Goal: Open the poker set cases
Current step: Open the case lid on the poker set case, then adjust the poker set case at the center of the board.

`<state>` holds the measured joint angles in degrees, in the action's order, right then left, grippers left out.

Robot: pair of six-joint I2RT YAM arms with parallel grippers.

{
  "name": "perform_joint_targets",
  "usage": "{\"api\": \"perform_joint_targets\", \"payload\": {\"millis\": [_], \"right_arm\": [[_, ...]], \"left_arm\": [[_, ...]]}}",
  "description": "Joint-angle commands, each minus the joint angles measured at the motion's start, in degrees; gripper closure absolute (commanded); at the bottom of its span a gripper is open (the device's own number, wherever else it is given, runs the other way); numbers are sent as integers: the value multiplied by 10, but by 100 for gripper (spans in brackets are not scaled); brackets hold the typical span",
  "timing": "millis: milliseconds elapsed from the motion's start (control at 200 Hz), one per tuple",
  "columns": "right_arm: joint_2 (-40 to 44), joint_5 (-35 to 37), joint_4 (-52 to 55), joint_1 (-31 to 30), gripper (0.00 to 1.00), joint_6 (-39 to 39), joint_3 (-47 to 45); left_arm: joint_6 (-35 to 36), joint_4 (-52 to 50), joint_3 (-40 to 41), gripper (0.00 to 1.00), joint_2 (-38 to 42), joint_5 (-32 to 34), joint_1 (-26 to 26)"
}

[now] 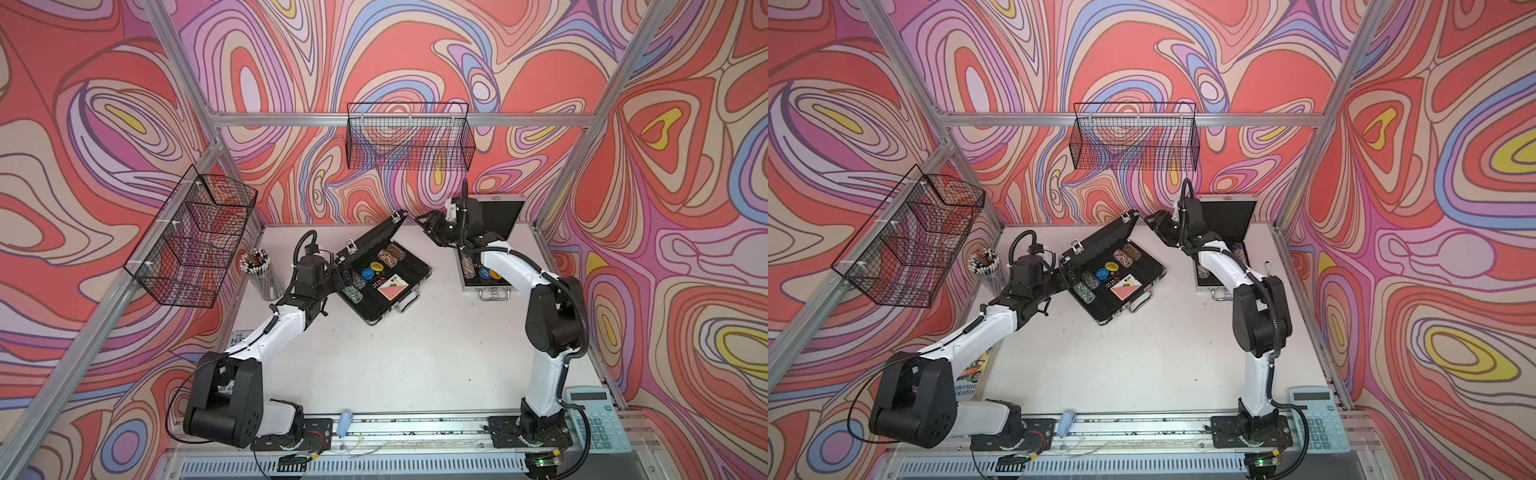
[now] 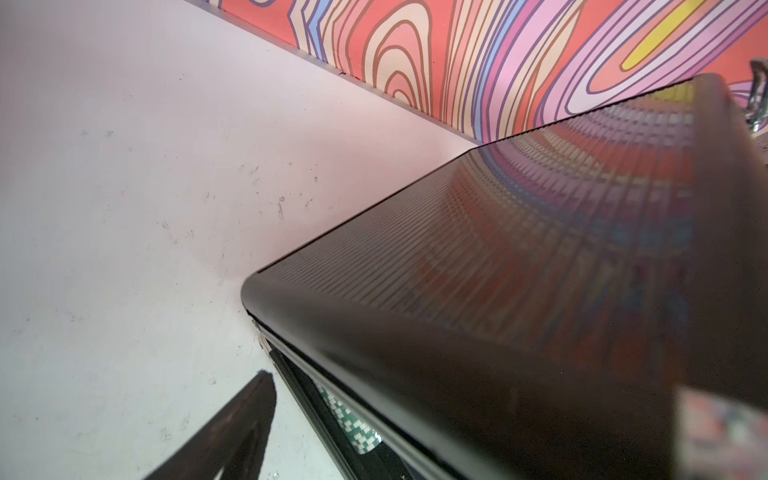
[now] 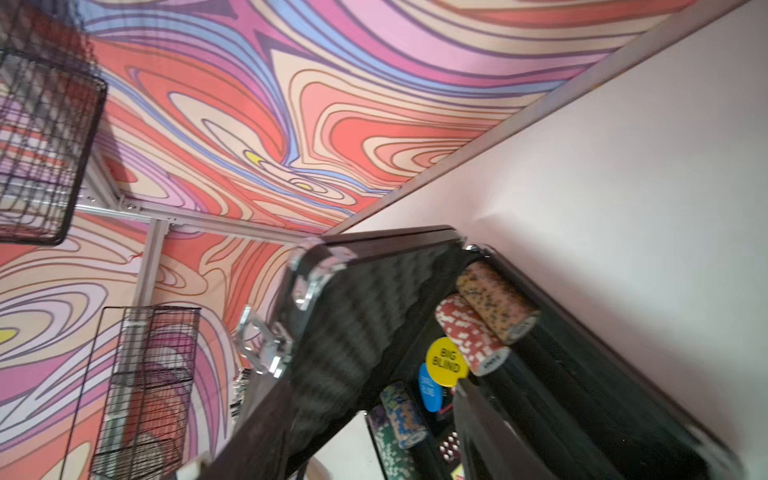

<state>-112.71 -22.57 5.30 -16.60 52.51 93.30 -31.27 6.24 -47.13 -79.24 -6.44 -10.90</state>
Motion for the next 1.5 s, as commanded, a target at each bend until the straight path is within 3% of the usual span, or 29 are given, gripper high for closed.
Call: {"api": "perform_joint_targets", "payload": {"millis": [0,290,376,731,1167,1492], "right_arm": [[25,39,52,13,36,-76,-5],[-28,38,136,11,37,-192,5],[-64,47,177,5,42,-233,36],[-155,179,284,-36,59,-336,120],[-171,220,244,-44,80,-268,72],[-76,208,165,-44,94,-191,-86]], "left_arm": [[22,4,-32,12,-22,-30,11],[32,14,-77,12,-79,-57,23],[33,14,-88,12,-93,-65,27],[45,15,-122,14,-137,-86,44],[27,20,-214,18,-258,-153,50],[32,-1,-306,18,-320,-164,55]]}}
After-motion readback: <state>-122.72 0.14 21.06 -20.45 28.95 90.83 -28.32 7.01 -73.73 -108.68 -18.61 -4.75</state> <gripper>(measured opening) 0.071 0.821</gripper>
